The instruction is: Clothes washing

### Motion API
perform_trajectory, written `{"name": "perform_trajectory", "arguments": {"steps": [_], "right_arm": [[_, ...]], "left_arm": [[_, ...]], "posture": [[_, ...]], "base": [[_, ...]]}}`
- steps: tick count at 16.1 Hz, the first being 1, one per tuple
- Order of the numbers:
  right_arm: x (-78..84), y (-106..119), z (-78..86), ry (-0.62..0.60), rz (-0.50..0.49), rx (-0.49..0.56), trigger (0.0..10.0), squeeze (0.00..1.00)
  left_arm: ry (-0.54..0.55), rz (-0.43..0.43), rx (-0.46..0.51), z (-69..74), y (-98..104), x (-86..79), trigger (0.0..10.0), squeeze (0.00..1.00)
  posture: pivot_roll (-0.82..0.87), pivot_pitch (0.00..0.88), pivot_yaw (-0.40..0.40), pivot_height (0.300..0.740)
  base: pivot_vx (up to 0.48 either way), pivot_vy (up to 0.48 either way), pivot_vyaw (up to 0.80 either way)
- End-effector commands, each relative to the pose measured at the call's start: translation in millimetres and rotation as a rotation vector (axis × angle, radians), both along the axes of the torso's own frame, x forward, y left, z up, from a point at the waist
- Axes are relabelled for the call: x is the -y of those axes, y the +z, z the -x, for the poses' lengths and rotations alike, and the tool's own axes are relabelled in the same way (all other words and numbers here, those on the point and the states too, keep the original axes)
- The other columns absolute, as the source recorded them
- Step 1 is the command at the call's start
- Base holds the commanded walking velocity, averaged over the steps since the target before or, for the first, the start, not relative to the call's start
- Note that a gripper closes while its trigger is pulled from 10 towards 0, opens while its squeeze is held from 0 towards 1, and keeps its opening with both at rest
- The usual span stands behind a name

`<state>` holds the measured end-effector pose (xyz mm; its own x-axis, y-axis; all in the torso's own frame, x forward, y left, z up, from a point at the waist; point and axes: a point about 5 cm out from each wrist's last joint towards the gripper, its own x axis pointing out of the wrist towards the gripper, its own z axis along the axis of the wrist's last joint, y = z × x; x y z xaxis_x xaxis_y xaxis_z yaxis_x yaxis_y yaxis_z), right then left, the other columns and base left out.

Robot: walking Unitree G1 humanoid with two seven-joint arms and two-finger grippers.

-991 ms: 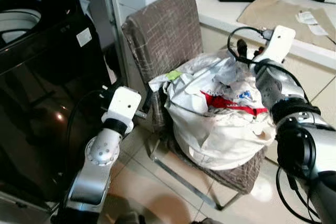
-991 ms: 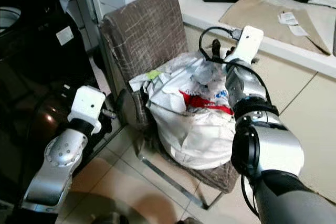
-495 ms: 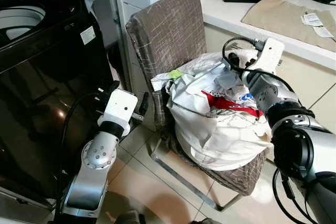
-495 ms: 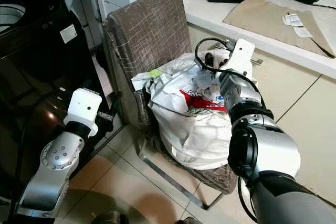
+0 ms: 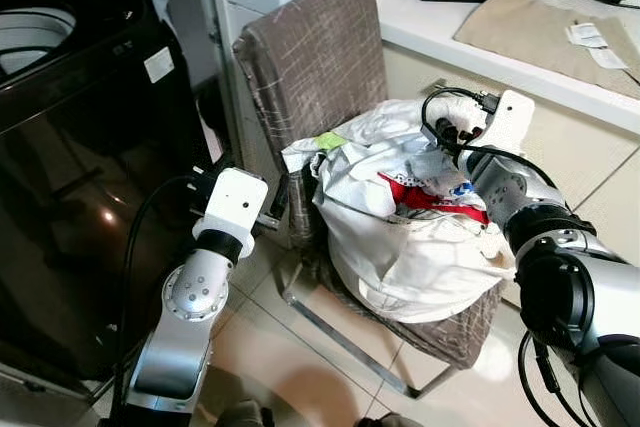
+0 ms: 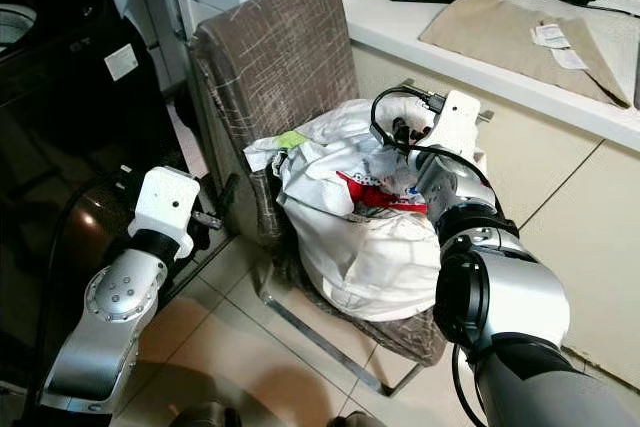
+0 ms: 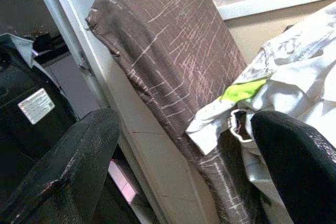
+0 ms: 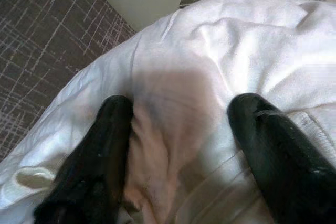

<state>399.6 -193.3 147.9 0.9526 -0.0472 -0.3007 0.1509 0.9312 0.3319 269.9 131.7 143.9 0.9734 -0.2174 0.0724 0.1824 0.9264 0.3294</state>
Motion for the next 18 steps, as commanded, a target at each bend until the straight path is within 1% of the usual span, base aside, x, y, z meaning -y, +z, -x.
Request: {"name": "perform_trajectory", "arguments": {"steps": [1, 5, 7, 9, 11, 12, 13, 14, 16, 18], "right_arm": [[-3.1, -17.7, 6.7, 0.011, -0.015, -0.066, 0.0, 0.0], [-4.3, -24.1, 9.6, 0.032, -0.018, -0.064, 0.0, 0.0], [-3.5, -22.5, 9.1, 0.036, -0.005, -0.047, 0.0, 0.0], [0.6, -8.4, 4.5, 0.047, 0.134, 0.045, 0.0, 0.0], [-1.0, 4.4, 1.1, 0.074, 0.224, 0.133, 0.0, 0.0], [-2.5, 5.8, 0.9, 0.094, 0.252, 0.148, 0.0, 0.0], [-3.1, 5.4, 1.2, 0.104, 0.26, 0.154, 0.0, 0.0], [-2.8, -1.8, 4.3, 0.118, 0.251, 0.142, 0.0, 0.0], [-0.1, -10.6, 8.0, 0.107, 0.222, 0.116, 0.0, 0.0], [-0.7, -10.3, 8.1, 0.11, 0.225, 0.128, 0.0, 0.0]], "left_arm": [[0.0, 0.005, -0.009, -2.2, -0.3, 1.8, 10.0, 0.0], [-0.009, 0.016, -0.014, -4.2, -0.8, 5.2, 10.0, 0.0], [-0.012, 0.018, -0.014, -4.9, -0.9, 6.0, 10.0, 0.0], [-0.016, 0.018, -0.013, -6.1, -0.6, 6.5, 10.0, 0.0], [-0.014, 0.02, -0.009, -8.0, -0.1, 6.3, 10.0, 0.0], [-0.014, 0.021, -0.008, -9.1, 0.1, 6.8, 10.0, 0.0], [-0.014, 0.023, -0.008, -9.2, 0.1, 7.3, 10.0, 0.0], [-0.022, 0.029, -0.007, -10.2, -0.5, 10.6, 10.0, 0.0], [-0.032, 0.033, -0.007, -11.6, -0.8, 13.4, 10.0, 0.0], [-0.037, 0.034, -0.007, -13.6, -0.8, 14.5, 10.0, 0.0]], "posture": [[0.11, 0.094, -0.038, 0.74], [0.1, 0.095, -0.034, 0.74], [0.09, 0.093, -0.03, 0.74], [0.09, 0.09, -0.032, 0.74], [0.08, 0.084, -0.037, 0.74], [0.08, 0.081, -0.038, 0.74], [0.08, 0.081, -0.038, 0.74], [0.06, 0.079, -0.038, 0.74], [0.05, 0.08, -0.035, 0.74], [0.04, 0.078, -0.031, 0.74]], "base": [[0.0, 0.0, 0.0], [0.0, 0.0, 0.0], [0.0, 0.0, 0.0], [0.0, 0.0, 0.0], [0.0, 0.0, 0.0], [0.0, 0.0, 0.0], [0.0, 0.0, 0.0], [0.0, 0.0, 0.0], [0.0, 0.0, 0.0], [0.0, 0.0, 0.0]]}}
